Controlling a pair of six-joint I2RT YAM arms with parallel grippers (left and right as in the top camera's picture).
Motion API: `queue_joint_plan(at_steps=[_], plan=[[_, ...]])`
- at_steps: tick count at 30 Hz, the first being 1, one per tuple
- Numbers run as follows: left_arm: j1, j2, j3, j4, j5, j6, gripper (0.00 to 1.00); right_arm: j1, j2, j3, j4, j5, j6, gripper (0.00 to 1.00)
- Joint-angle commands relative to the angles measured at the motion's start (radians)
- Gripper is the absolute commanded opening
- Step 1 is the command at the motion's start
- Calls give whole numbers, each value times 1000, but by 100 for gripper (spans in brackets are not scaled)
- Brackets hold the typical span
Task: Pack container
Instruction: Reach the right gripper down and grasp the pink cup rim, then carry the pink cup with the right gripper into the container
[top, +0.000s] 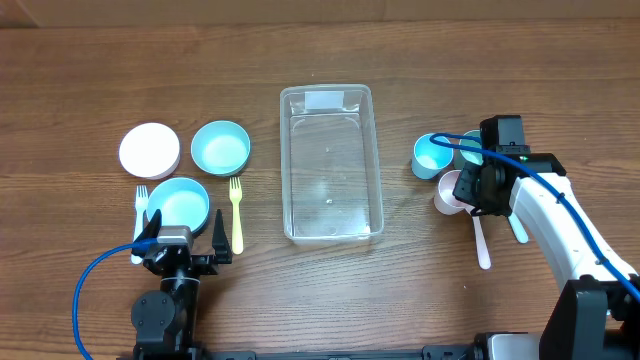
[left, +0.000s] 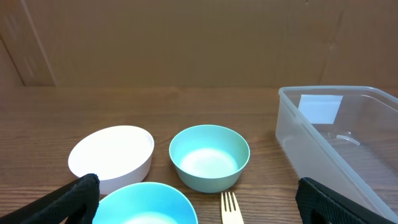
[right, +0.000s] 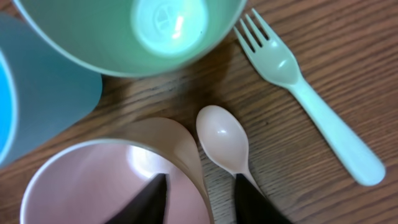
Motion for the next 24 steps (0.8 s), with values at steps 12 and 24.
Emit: queue_joint_plan(at_steps=[12,24], plan=[[6,-8,-5,3,11,19,100,-3,-97,2,-54,-6,-23,4],[6,-8,-5,3,11,19,100,451,-414,278,-254,-73,-78,4]])
